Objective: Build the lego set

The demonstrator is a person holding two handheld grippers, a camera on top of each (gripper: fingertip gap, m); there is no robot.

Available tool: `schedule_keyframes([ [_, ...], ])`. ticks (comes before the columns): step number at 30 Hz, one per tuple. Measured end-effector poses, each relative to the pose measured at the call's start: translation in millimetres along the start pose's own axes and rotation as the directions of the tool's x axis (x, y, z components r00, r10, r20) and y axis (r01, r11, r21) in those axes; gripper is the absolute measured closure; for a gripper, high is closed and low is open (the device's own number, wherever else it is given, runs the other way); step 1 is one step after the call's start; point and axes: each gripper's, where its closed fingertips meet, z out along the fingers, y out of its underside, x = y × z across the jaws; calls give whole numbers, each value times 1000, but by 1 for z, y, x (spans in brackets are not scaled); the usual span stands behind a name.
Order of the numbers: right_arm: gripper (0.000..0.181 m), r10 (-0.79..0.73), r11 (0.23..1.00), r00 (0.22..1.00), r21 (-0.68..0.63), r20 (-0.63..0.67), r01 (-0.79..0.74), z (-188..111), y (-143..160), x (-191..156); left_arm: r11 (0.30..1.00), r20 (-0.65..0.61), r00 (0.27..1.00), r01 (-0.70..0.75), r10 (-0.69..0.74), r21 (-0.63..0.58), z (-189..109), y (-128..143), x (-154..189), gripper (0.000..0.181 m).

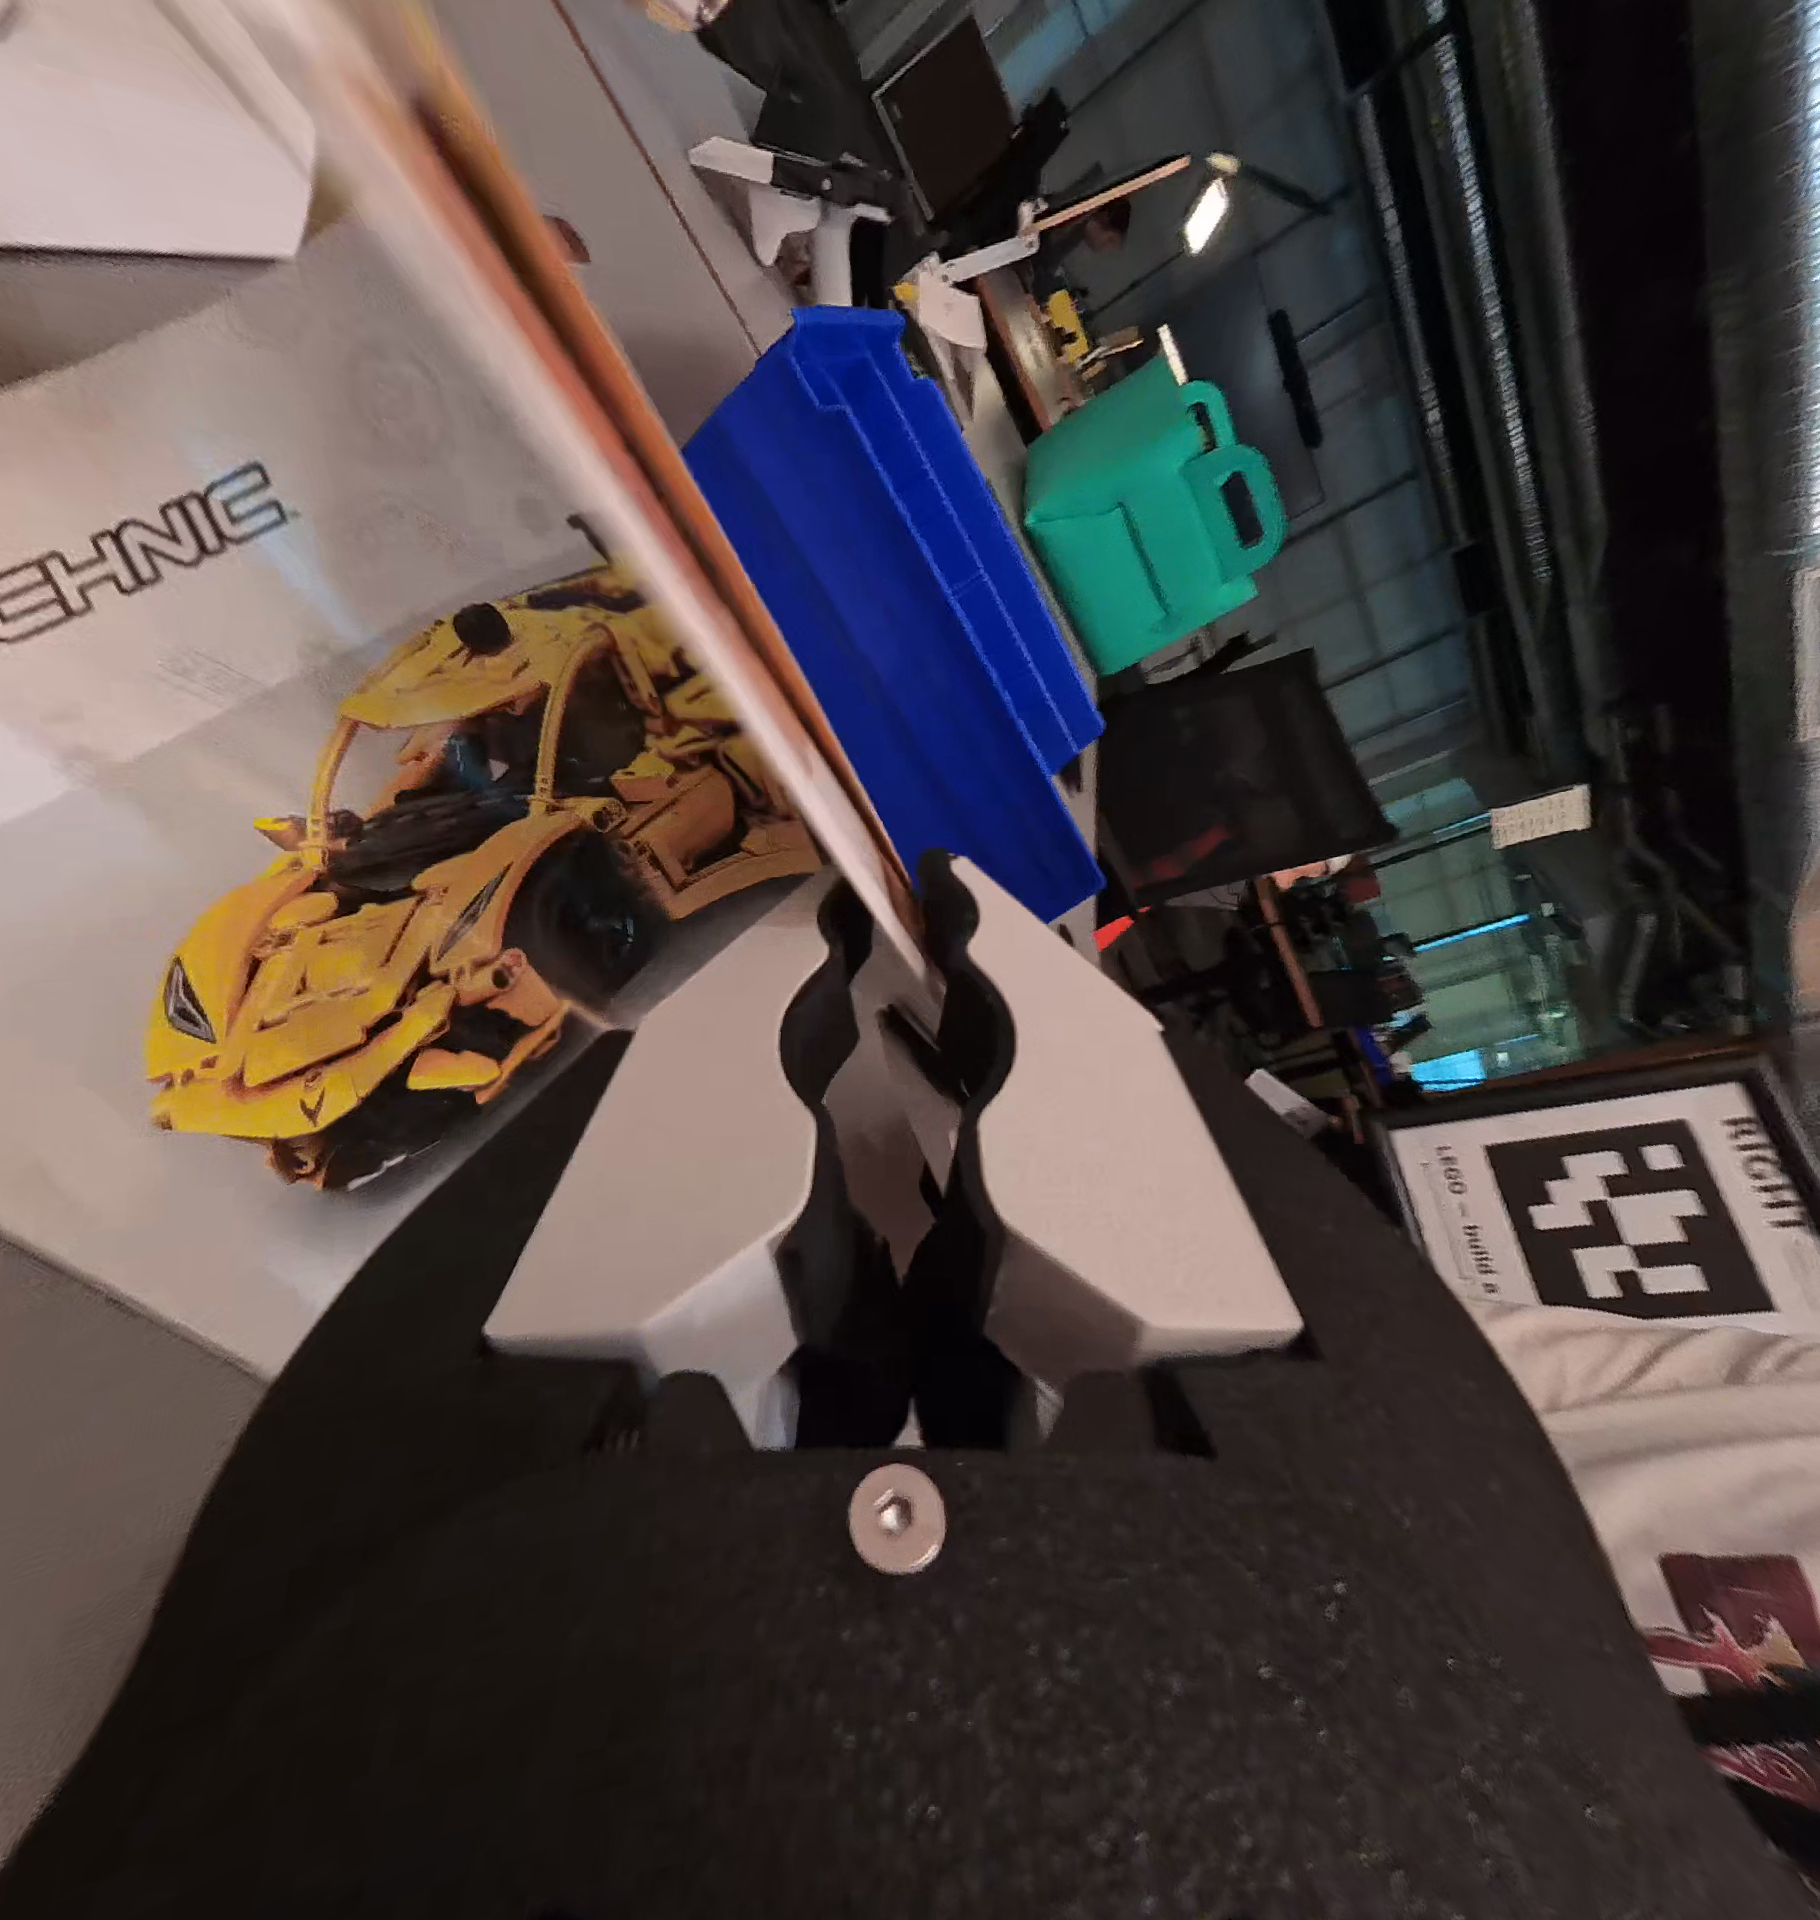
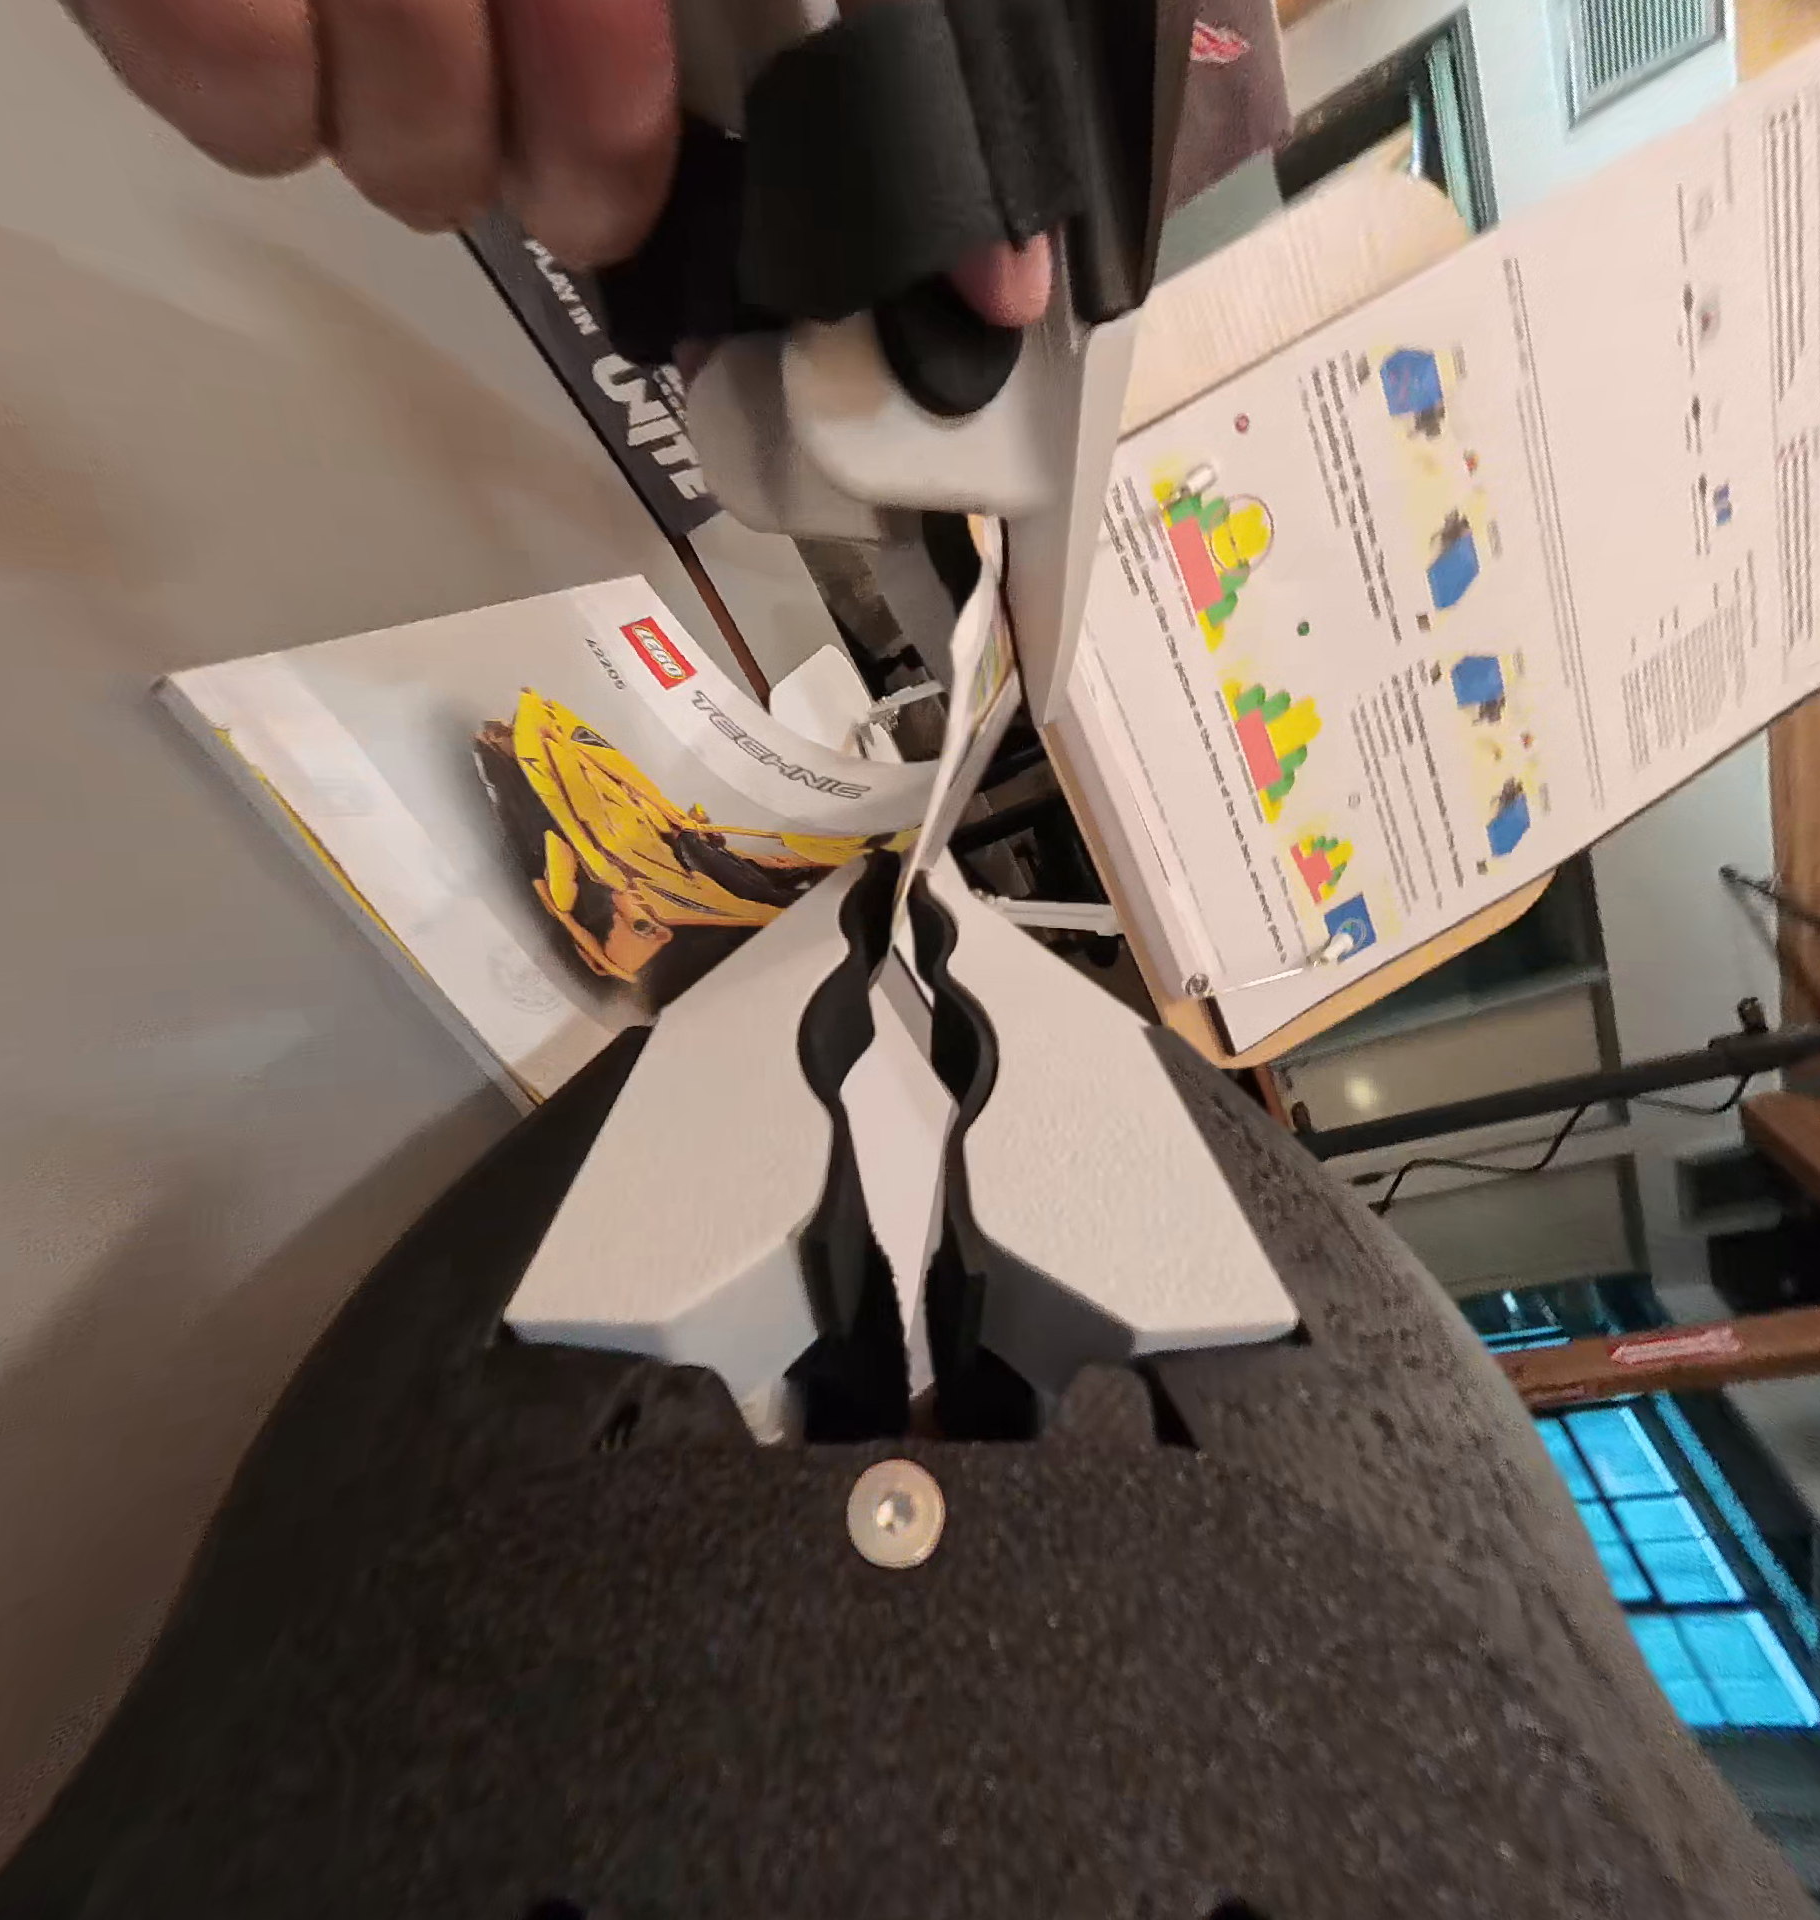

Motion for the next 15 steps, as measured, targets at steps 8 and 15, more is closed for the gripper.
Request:
schedule_keyframes([
  [8,125,488,823,729,27,480,-568,-38,-11,-4,996,-85,993,-83,86,32,-17,16,-12,181],
  [15,97,731,388,42,-364,681,-847,11,-6,3,993,-165,979,-109,116,50,-10,20,-8,181],
])
